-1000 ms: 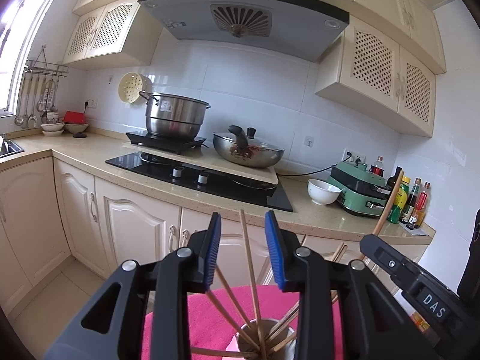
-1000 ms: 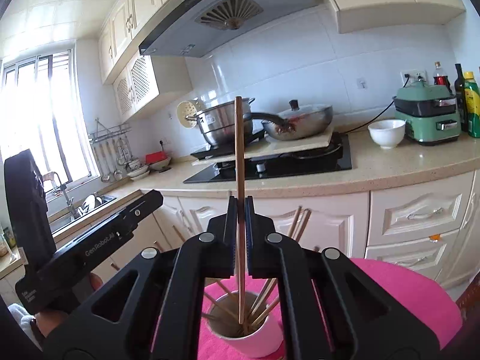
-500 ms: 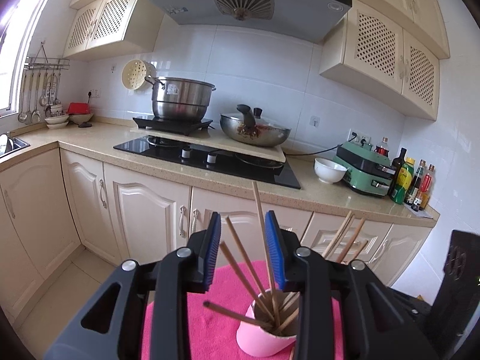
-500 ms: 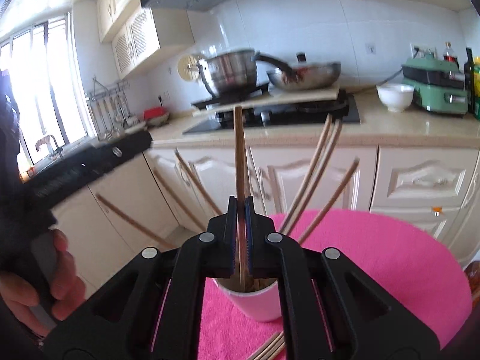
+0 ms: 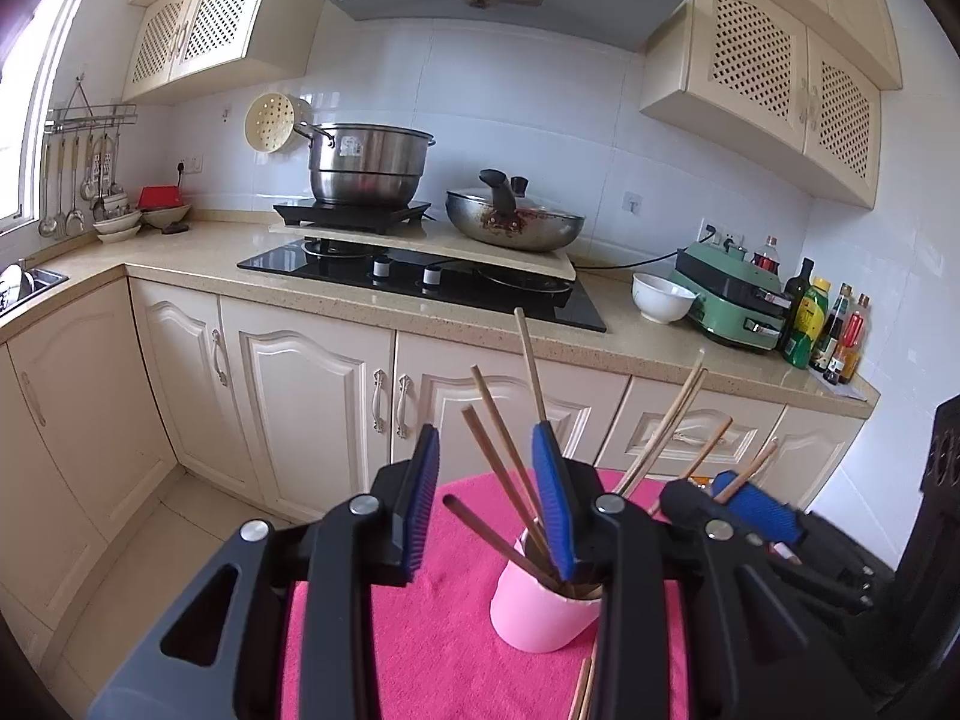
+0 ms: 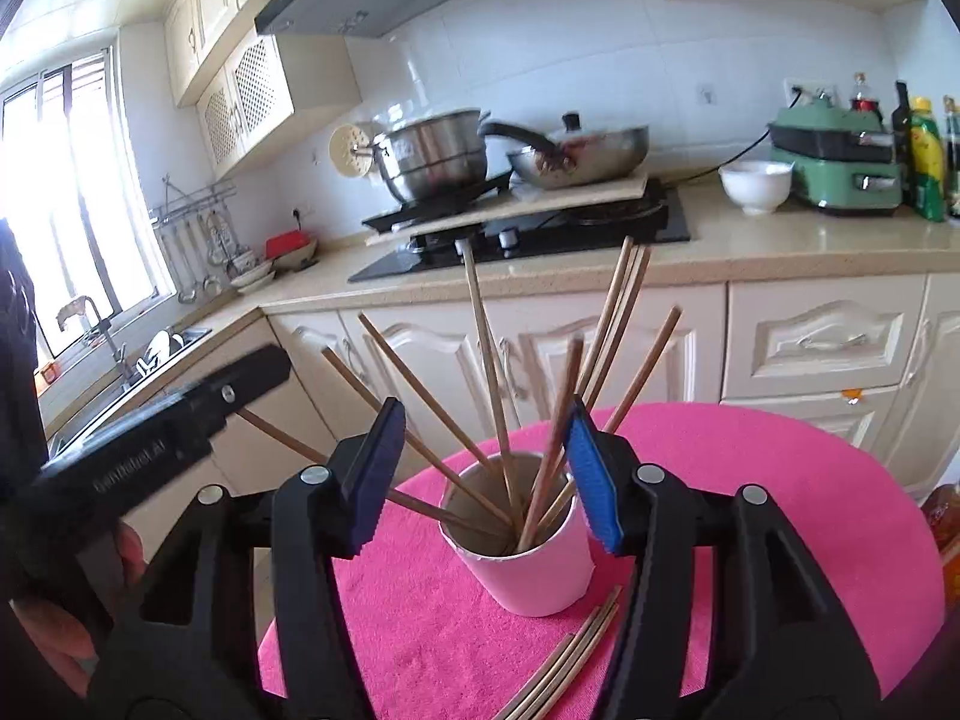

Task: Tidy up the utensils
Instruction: 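Open the left tool then the right tool, dropping chopsticks into the cup, then move both open tools back down to the chopstick pile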

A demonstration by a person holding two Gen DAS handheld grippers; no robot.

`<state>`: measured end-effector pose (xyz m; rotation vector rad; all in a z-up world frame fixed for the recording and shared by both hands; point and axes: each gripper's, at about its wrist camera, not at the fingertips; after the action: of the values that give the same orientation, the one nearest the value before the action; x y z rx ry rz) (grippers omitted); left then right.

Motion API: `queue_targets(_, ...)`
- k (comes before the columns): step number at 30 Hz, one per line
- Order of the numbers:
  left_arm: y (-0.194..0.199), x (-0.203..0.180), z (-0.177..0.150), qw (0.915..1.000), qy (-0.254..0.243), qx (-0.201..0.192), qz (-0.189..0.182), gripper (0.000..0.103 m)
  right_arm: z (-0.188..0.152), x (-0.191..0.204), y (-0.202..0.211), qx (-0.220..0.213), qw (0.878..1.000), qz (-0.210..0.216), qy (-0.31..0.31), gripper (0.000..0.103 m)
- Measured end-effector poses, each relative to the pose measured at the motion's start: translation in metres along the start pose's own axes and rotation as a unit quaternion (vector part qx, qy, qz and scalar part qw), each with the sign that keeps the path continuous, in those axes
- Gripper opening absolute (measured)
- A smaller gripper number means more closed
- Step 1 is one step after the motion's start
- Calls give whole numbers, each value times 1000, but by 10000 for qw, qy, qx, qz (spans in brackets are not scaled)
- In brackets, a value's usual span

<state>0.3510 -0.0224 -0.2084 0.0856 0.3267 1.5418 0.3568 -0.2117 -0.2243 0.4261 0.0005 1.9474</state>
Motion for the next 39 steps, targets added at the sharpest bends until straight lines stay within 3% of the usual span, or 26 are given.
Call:
queue_targets(14, 43, -16, -8, 9993, -307, 108, -158, 38, 19, 14, 67, -440, 9980, -454, 95, 54)
queue_targets(19, 50, -21, -28, 9978, -389, 451, -277, 39, 11, 11, 91, -417, 9969, -657, 131, 54)
queue_targets(23, 44, -22, -54, 9938, -405, 944, -421, 39, -2, 1, 103, -284, 9959, -855, 43, 54)
queue_targets(27, 28, -23, -92, 9823, -522, 1691, -621, 39, -23, -13, 108, -10, 9941, -1078, -122, 54)
queue_targets(30, 11, -29, -130, 9646, -779, 2430, -668, 39, -43, -23, 103, 350, 9916, -1222, -250, 54)
queue_targets(33, 3, -34, -156, 9547, -945, 2747, -637, 39, -61, -31, 98, 651, 9886, -1319, -323, 54)
queue_targets(39, -6, -42, -184, 9429, -1227, 3035, -611, 39, -87, -44, 90, 985, 9841, -1389, -506, 54)
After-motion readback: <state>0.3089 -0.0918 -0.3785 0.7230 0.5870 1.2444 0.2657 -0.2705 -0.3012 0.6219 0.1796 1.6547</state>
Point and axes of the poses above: each gripper's, at about its wrist camera, not at the fingertips, and y roughly against the way its jaws point, x to its left, z to its top, and after that the axes turned 11 degrees about -x, right-handed
